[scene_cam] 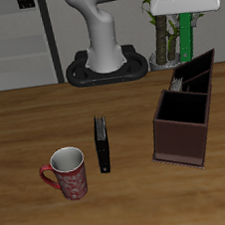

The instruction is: Place the yellow book into the left desk caddy's front compartment and place the green book into the left desk caddy's left compartment and place the black book into the left desk caddy's back compartment

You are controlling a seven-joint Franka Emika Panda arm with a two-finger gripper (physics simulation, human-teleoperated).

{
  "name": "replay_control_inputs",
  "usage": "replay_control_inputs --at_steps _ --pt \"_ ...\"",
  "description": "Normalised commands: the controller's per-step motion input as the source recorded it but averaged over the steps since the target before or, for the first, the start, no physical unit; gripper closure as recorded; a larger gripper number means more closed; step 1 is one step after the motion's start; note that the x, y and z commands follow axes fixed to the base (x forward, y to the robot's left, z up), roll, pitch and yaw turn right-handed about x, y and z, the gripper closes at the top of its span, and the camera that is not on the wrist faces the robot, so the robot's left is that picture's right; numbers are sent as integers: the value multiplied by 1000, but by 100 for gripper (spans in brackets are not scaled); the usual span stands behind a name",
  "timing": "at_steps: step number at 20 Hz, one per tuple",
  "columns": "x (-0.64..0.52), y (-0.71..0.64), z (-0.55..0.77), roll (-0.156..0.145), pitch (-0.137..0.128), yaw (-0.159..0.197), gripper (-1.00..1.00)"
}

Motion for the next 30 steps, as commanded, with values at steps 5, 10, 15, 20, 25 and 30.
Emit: replay_control_inputs --at_steps 5,10,15,20,25,30 --pt "-226 -76 -292 -8 -10 -40 100" --pt "-276 67 -189 51 6 4 100" --pt "-338 43 -92 42 -24 24 100" --pt "-142 35 -150 24 34 -41 100" --pt "-227 61 -110 38 15 -31 100" --pt "-130 105 -59 38 -2 7 100"
